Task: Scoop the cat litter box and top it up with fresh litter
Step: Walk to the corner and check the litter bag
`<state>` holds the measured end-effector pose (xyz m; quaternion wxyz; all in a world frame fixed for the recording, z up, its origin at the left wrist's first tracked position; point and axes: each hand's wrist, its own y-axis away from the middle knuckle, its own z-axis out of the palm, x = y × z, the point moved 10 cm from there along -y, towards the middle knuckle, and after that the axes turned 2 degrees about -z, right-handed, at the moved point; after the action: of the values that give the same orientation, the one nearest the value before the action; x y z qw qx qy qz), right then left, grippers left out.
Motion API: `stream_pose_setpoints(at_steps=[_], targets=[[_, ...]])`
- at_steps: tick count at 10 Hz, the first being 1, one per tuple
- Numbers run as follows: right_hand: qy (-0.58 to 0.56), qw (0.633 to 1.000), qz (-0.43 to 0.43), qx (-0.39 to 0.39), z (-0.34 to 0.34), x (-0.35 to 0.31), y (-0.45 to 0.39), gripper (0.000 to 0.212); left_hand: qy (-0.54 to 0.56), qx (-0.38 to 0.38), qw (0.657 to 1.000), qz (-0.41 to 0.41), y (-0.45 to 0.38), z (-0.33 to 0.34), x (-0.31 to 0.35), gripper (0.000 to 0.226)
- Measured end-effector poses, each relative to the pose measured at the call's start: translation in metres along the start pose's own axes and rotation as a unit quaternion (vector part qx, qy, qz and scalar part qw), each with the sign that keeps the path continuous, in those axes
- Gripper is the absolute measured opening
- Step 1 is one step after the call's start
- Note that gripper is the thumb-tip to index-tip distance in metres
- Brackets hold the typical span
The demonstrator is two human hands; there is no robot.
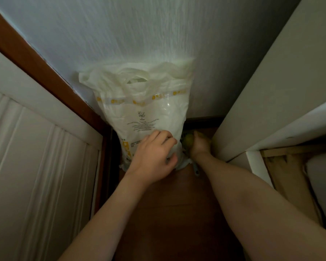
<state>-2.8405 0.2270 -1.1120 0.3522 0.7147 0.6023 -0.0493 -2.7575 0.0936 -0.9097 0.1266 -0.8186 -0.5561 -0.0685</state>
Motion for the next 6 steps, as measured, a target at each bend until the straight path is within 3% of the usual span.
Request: stream_pose_setpoints(at_steps=[1,2,3,5,6], targets=[[-0.023,0.998,0.026,0.053,-0.032,-0.001,0.008,0.038,0.016,-0.019,1.000,0.003,-0.004,0.014,0.007,0.031],[0.000,0.998,0.056,-0.017,-0.039,-0.007,0.018,0.054,0.042,-0.045,0.998,0.002,-0.010,0.033,0.012,0.024],[0.062,0.996,0.034,-0.059,-0.056,-0.031,0.029,0.074,0.055,-0.129,0.990,-0.020,-0.016,0.065,0.018,0.018],[0.100,0.995,-0.009,-0.015,-0.089,-0.064,0.043,0.072,0.062,-0.355,0.929,-0.084,-0.010,0.171,0.034,0.032],[0.107,0.994,-0.003,-0.014,-0.090,-0.059,0.043,0.078,0.015,-0.375,0.923,-0.085,-0.010,0.199,0.039,0.037]])
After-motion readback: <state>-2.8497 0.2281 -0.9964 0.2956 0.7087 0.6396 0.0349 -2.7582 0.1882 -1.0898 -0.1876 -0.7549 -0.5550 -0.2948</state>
